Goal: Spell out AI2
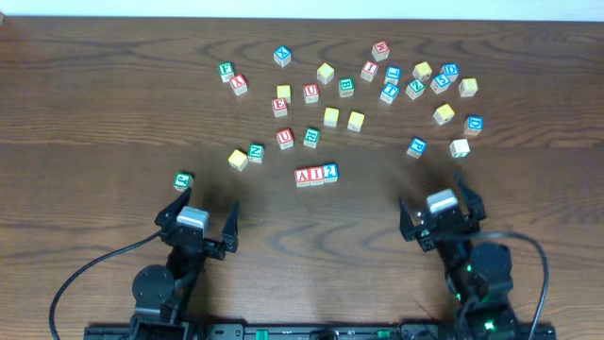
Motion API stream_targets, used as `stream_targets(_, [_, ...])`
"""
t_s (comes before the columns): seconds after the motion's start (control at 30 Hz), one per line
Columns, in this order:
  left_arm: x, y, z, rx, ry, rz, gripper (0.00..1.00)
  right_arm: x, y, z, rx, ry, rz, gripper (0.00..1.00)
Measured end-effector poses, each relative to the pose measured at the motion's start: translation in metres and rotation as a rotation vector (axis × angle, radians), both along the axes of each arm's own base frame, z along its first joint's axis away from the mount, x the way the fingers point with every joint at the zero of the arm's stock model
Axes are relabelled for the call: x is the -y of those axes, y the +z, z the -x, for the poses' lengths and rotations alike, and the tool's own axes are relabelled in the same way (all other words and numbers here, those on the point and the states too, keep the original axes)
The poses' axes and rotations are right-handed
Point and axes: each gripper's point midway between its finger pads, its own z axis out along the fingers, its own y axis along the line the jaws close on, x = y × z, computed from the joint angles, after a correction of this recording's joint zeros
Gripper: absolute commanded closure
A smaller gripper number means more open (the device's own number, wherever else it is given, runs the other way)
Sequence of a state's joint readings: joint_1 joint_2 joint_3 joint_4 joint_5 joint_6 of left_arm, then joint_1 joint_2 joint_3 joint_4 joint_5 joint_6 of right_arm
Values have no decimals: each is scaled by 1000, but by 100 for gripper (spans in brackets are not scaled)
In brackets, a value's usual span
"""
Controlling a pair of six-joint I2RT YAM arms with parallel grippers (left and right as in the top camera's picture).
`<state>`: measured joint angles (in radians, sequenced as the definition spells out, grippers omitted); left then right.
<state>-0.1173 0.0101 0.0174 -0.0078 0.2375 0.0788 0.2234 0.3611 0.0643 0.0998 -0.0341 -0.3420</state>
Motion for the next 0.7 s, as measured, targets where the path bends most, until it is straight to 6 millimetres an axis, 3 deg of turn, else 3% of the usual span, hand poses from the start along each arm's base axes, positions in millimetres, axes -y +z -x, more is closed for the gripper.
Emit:
stream_targets(0.1, [0,0,0,0,0,0,11,6,-17,6,-12,-13,15,1])
stream_targets(0.23, [0,0,0,-1,0,0,11,15,-26,12,-45,-40,26,1])
stream_targets(0.7, [0,0,0,-1,0,0,11,26,-11,11,20,-88,12,1])
